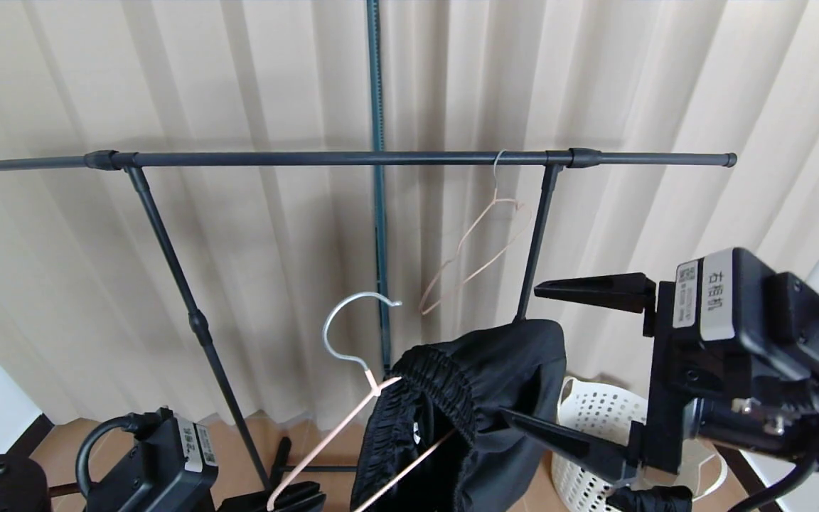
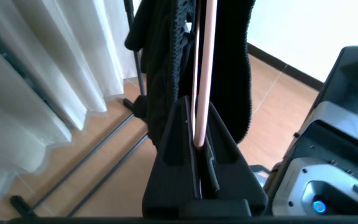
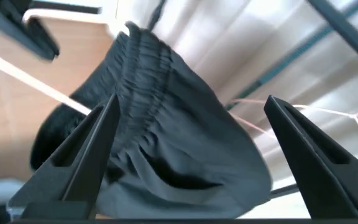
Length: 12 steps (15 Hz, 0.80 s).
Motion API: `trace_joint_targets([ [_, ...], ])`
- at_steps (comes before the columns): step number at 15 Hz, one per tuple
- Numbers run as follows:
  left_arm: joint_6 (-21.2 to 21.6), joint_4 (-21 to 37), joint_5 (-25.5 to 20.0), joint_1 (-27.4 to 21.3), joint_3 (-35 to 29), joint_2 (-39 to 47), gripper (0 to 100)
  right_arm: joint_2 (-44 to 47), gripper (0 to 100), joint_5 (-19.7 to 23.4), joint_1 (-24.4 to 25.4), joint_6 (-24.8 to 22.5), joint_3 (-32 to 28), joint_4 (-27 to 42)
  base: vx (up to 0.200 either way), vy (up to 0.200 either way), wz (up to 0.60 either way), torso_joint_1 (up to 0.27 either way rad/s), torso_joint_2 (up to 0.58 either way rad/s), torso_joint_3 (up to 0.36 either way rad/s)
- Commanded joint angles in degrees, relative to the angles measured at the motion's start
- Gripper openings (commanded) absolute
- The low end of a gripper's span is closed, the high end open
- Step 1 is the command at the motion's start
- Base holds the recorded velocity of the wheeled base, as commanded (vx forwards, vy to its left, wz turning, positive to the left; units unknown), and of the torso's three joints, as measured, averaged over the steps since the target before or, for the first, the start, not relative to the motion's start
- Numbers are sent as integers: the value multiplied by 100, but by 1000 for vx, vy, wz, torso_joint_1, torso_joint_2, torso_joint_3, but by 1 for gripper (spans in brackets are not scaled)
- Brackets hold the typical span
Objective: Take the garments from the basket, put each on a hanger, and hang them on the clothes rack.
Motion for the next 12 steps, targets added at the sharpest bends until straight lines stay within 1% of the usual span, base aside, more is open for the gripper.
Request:
trace_joint_targets([
  [1,52,-5,-3,-25,43,-38,0,252,100,922,-827,-546,-1117,1254,0,0,0,0,0,0],
  [3,52,-5,-12,-78,60,-91,0,727,100,1651,-1011,-1020,-1908,2071,0,0,0,0,0,0],
  [4,52,-5,-12,-122,69,-91,0,1017,100,1897,-1073,-1345,-2303,2511,0,0,0,0,0,0],
  [5,52,-5,-12,-148,78,-91,0,1351,100,1950,-1134,-1899,-2760,3029,0,0,0,0,0,0],
  [7,78,-5,-12,-210,87,-91,0,1755,100,2064,-1231,-2567,-3393,3777,0,0,0,0,0,0],
  [8,140,-5,-12,-227,122,-91,0,2036,100,2301,-1301,-3103,-3929,4576,0,0,0,0,0,0],
  [9,192,-5,-12,-236,131,-91,0,2194,100,2451,-1372,-3446,-4237,5042,0,0,0,0,0,0],
  [10,236,-5,-12,-236,148,-99,0,2493,100,2688,-1468,-3850,-4905,6141,0,0,0,0,0,0],
  [12,263,-5,-12,-298,175,-117,0,2730,100,2688,-1372,-3850,-5142,6492,0,0,0,0,0,0],
])
